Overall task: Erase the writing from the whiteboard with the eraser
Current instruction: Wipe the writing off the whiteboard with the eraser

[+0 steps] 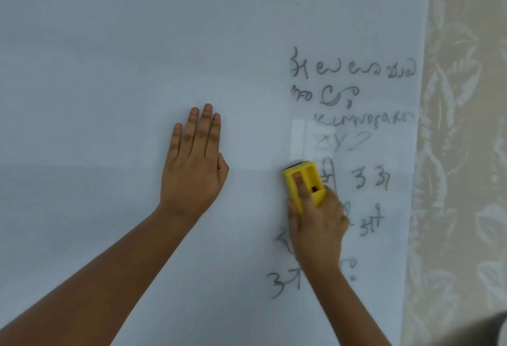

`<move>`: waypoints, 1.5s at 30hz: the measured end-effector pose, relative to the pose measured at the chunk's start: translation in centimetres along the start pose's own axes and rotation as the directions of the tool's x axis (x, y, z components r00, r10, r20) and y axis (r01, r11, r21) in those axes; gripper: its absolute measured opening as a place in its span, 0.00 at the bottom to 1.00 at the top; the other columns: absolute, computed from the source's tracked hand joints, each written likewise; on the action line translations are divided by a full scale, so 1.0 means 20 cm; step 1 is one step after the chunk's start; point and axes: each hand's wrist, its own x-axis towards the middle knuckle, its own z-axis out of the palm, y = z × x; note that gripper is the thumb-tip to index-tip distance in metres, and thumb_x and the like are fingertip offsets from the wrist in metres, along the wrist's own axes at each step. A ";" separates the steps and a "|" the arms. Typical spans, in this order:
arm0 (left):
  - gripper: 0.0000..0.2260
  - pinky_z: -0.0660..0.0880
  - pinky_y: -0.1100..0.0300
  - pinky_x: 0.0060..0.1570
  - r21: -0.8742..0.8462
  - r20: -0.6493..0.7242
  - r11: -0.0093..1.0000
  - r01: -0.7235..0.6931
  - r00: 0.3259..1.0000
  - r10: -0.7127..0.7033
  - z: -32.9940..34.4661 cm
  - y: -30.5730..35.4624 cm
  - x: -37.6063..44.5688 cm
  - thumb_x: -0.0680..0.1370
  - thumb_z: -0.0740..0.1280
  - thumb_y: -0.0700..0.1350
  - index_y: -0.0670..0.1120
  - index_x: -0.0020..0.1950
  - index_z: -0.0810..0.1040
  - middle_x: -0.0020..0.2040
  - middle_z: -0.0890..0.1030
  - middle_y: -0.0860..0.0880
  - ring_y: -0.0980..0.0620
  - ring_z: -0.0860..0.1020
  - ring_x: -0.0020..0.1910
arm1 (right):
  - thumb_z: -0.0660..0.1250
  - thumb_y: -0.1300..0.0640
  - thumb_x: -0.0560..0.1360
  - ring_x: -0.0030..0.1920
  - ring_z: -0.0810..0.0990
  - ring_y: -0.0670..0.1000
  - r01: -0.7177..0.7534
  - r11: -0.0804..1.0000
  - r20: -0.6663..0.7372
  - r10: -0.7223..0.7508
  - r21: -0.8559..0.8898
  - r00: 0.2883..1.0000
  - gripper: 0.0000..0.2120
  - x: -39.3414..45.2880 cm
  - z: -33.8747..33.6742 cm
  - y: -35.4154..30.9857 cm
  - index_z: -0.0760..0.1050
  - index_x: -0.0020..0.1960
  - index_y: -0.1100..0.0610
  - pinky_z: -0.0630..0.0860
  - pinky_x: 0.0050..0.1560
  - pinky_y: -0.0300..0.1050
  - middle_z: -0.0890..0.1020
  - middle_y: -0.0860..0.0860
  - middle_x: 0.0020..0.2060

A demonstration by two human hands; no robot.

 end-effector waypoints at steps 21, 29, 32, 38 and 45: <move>0.25 0.53 0.45 0.72 0.005 -0.019 1.000 -0.006 1.000 0.006 0.01 0.01 -0.01 0.78 0.52 0.43 0.36 0.74 0.57 0.75 0.60 0.38 0.40 0.57 0.74 | 0.72 0.55 0.69 0.46 0.76 0.66 -0.075 0.993 0.022 0.074 0.093 0.997 0.27 -0.26 0.10 0.00 0.68 0.66 0.47 0.74 0.44 0.63 0.75 0.67 0.54; 0.25 0.52 0.47 0.73 0.006 -0.015 1.000 0.004 1.000 -0.003 0.01 0.00 -0.01 0.78 0.52 0.43 0.36 0.75 0.57 0.75 0.59 0.39 0.41 0.56 0.74 | 0.67 0.54 0.73 0.53 0.72 0.68 -0.231 0.963 -0.019 0.236 0.138 0.972 0.26 -0.25 0.12 0.03 0.65 0.70 0.48 0.71 0.49 0.66 0.71 0.69 0.59; 0.25 0.52 0.47 0.73 0.001 -0.010 1.000 0.005 1.000 -0.005 0.00 0.01 -0.01 0.78 0.52 0.43 0.36 0.75 0.57 0.75 0.59 0.39 0.41 0.56 0.74 | 0.69 0.51 0.71 0.41 0.77 0.66 -0.077 0.985 0.081 0.065 0.155 0.995 0.24 -0.46 0.13 -0.01 0.67 0.65 0.46 0.75 0.37 0.59 0.77 0.67 0.50; 0.25 0.51 0.48 0.73 -0.014 -0.012 1.000 0.001 1.000 -0.001 0.01 0.01 -0.01 0.78 0.54 0.42 0.36 0.75 0.57 0.75 0.59 0.39 0.41 0.56 0.74 | 0.75 0.62 0.66 0.49 0.75 0.71 -0.322 0.925 0.010 0.327 0.203 0.945 0.29 -0.48 0.16 0.07 0.72 0.65 0.51 0.72 0.44 0.68 0.73 0.71 0.54; 0.26 0.51 0.48 0.73 -0.010 -0.012 1.000 0.000 1.000 0.000 0.00 0.01 -0.02 0.78 0.55 0.42 0.36 0.74 0.58 0.75 0.59 0.38 0.41 0.56 0.74 | 0.49 0.40 0.78 0.34 0.78 0.64 -0.070 0.972 0.089 0.051 0.225 0.995 0.17 -0.70 0.16 0.01 0.68 0.60 0.44 0.75 0.34 0.55 0.79 0.65 0.44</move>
